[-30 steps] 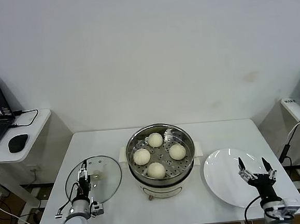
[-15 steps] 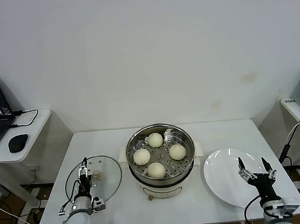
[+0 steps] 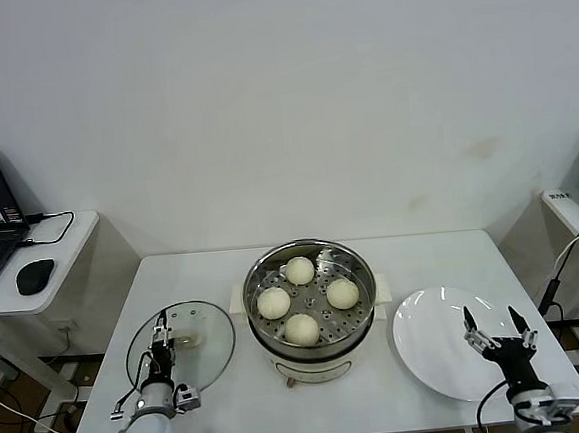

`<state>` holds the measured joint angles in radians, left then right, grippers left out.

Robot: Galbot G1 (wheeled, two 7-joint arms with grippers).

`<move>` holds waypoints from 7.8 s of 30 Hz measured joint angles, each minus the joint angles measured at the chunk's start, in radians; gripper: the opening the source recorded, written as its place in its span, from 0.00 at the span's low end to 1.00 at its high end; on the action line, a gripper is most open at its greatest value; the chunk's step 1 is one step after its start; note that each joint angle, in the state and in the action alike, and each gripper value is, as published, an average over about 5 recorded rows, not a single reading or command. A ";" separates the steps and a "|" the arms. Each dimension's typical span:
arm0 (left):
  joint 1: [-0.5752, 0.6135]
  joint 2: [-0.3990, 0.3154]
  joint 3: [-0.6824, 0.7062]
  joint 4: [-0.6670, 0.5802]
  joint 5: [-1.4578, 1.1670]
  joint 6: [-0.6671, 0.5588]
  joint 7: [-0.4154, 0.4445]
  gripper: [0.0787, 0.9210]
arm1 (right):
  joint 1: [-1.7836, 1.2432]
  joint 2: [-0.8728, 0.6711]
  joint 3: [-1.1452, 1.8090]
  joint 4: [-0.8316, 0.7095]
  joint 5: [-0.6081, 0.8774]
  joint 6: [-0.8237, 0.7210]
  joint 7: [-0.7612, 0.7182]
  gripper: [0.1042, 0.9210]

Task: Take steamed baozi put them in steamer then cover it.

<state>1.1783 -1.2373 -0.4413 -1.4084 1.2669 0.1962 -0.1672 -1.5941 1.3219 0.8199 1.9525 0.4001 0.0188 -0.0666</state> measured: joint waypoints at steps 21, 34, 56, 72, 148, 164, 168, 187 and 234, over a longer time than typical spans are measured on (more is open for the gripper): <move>0.033 0.018 -0.026 -0.041 -0.006 -0.016 0.003 0.07 | -0.022 -0.026 0.028 0.003 0.004 -0.003 0.000 0.88; 0.132 0.005 -0.075 -0.281 0.018 0.053 0.082 0.07 | -0.004 -0.028 0.018 0.020 0.017 -0.011 0.000 0.88; 0.117 -0.003 0.027 -0.683 0.139 0.284 0.290 0.07 | 0.023 -0.001 0.019 0.035 0.014 -0.018 -0.012 0.88; -0.036 -0.103 0.220 -0.642 0.235 0.370 0.440 0.07 | 0.061 0.058 0.033 0.010 -0.054 -0.038 -0.022 0.88; -0.159 -0.368 0.510 -0.360 0.415 0.406 0.497 0.07 | 0.122 0.107 0.051 -0.051 -0.119 -0.031 -0.042 0.88; -0.146 -0.368 0.513 -0.362 0.404 0.394 0.476 0.07 | 0.122 0.110 0.048 -0.052 -0.122 -0.031 -0.043 0.88; -0.144 -0.367 0.516 -0.368 0.402 0.393 0.478 0.09 | 0.121 0.111 0.048 -0.053 -0.122 -0.030 -0.043 0.88; -0.095 -0.357 0.547 -0.487 0.393 0.390 0.532 0.72 | 0.121 0.108 0.048 -0.059 -0.123 -0.029 -0.043 0.88; 0.477 -0.133 -0.149 -0.725 -1.060 -0.089 0.210 0.88 | -0.068 0.001 -0.097 0.040 -0.065 -0.080 0.008 0.88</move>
<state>1.6550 -1.3699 -0.5907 -2.1334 0.2069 0.1073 0.0424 -1.6618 1.3230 0.7233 1.9927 0.3350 -0.0614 -0.0583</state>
